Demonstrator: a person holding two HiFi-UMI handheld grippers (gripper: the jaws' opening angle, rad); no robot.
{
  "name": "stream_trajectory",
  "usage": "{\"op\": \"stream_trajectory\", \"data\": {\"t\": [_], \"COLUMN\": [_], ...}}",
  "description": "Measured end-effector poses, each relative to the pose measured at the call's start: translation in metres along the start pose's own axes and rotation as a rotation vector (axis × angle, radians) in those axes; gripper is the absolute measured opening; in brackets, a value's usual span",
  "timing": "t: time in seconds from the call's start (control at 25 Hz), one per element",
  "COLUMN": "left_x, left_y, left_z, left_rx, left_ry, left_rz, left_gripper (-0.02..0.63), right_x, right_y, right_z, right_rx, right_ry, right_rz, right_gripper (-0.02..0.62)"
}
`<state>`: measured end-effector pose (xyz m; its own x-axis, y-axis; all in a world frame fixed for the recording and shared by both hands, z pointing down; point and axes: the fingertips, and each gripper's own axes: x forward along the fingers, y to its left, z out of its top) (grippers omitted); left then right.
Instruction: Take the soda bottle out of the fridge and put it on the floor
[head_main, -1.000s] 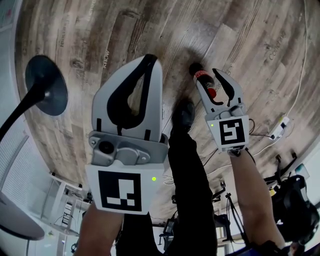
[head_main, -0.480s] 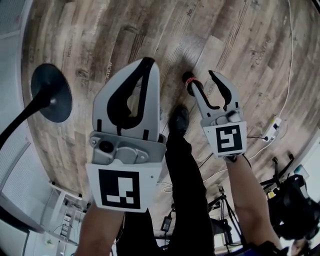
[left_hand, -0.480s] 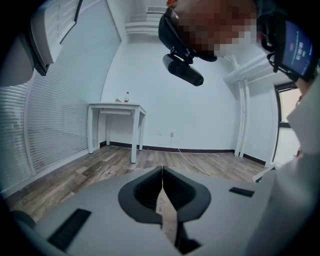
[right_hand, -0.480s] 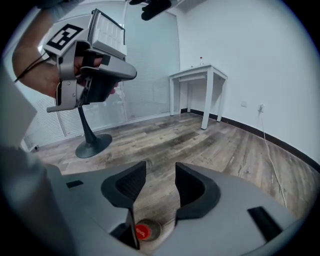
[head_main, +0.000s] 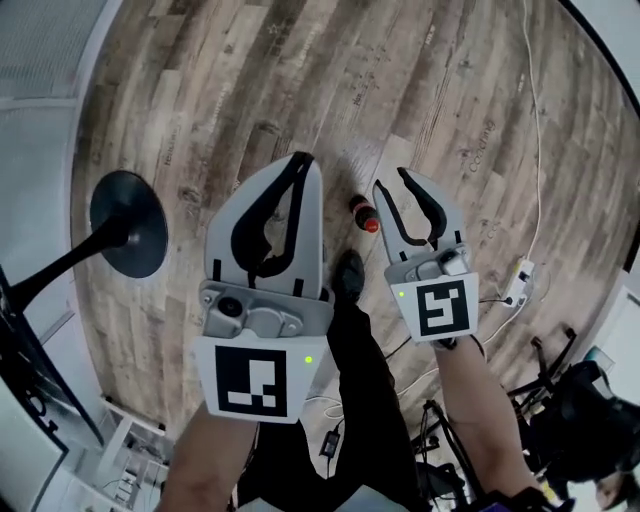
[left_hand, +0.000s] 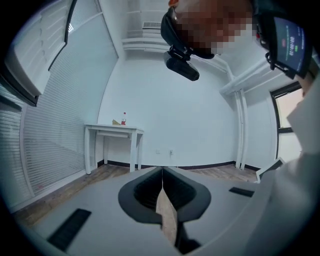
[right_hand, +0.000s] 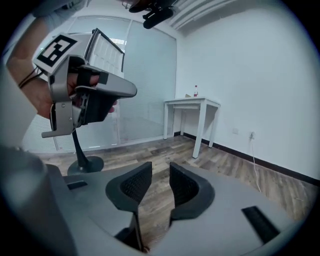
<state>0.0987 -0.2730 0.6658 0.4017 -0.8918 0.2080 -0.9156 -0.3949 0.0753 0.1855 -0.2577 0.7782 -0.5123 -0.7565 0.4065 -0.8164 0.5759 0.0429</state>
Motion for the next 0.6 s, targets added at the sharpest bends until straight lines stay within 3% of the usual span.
{"op": "stream_trajectory", "data": {"t": [0.32, 0.6], "left_x": [-0.023, -0.059], "left_y": [-0.008, -0.027], "left_z": [0.144, 0.283], "left_rx": [0.057, 0.134], "left_ry": [-0.13, -0.214], "left_rz": [0.005, 0.032], "left_gripper": [0.02, 0.02], "right_x": [-0.041, -0.107], "right_y": [-0.018, -0.02], "right_z": [0.176, 0.322], "right_rx": [-0.026, -0.04], "right_ry": [-0.218, -0.349], "right_rz": [-0.052, -0.077], "right_gripper": [0.073, 0.015]}}
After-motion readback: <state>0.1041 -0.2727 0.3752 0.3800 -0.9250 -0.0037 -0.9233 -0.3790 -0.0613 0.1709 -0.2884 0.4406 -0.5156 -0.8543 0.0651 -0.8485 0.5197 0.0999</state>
